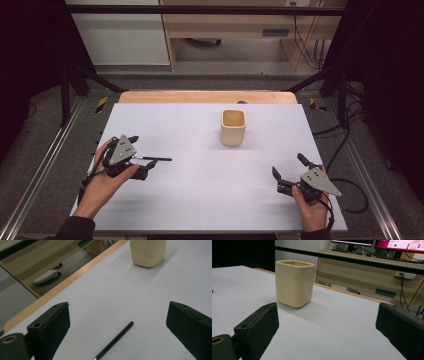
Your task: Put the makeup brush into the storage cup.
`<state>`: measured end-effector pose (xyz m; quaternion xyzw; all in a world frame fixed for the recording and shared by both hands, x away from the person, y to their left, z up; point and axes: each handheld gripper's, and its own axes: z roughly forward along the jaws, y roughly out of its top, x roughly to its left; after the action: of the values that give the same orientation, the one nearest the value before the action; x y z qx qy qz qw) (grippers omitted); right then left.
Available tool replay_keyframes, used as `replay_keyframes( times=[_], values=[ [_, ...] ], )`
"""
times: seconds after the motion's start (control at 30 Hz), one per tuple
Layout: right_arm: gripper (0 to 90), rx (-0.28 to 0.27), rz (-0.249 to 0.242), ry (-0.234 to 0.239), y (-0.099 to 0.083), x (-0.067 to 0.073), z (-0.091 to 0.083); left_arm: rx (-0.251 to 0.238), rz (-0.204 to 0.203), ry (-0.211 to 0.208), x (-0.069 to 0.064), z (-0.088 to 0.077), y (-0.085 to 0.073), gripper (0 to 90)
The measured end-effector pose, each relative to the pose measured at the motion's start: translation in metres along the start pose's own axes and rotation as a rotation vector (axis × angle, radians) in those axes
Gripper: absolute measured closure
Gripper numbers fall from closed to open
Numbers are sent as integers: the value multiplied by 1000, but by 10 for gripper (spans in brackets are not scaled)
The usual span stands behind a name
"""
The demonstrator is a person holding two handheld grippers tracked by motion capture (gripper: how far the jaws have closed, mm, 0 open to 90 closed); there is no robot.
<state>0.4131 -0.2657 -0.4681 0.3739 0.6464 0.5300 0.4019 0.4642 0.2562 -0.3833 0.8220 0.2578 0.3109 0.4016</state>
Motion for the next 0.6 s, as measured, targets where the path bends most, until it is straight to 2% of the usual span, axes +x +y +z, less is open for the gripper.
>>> replay_keyframes(
  times=[0.07,0.13,0.17,0.2,0.23,0.27,0.33,0.43,0.53,0.6],
  values=[
    [49,-5,-3,-1,1,0,0,17,8,-8,3,0,2,52],
    [50,-9,-5,1,2,1,-1,61,41,-18,11,5,8,51],
    [50,-12,1,2,2,1,-1,61,41,-18,11,5,8,49],
    [49,-13,3,-2,1,0,-1,87,56,-30,16,8,12,49],
    [49,-9,2,-3,1,-1,-1,87,56,-30,16,8,12,49],
    [48,-6,7,-5,0,-1,-1,105,82,-39,20,10,15,47],
    [48,-7,21,-9,-1,-3,-2,114,99,-44,24,11,17,42],
    [47,-14,24,-11,0,-3,-3,130,117,-41,29,13,18,46],
    [47,-13,12,-8,1,-1,-2,153,144,-1,38,18,24,47],
    [47,-9,7,-10,1,0,-1,158,150,-1,40,19,26,47]
  ],
)
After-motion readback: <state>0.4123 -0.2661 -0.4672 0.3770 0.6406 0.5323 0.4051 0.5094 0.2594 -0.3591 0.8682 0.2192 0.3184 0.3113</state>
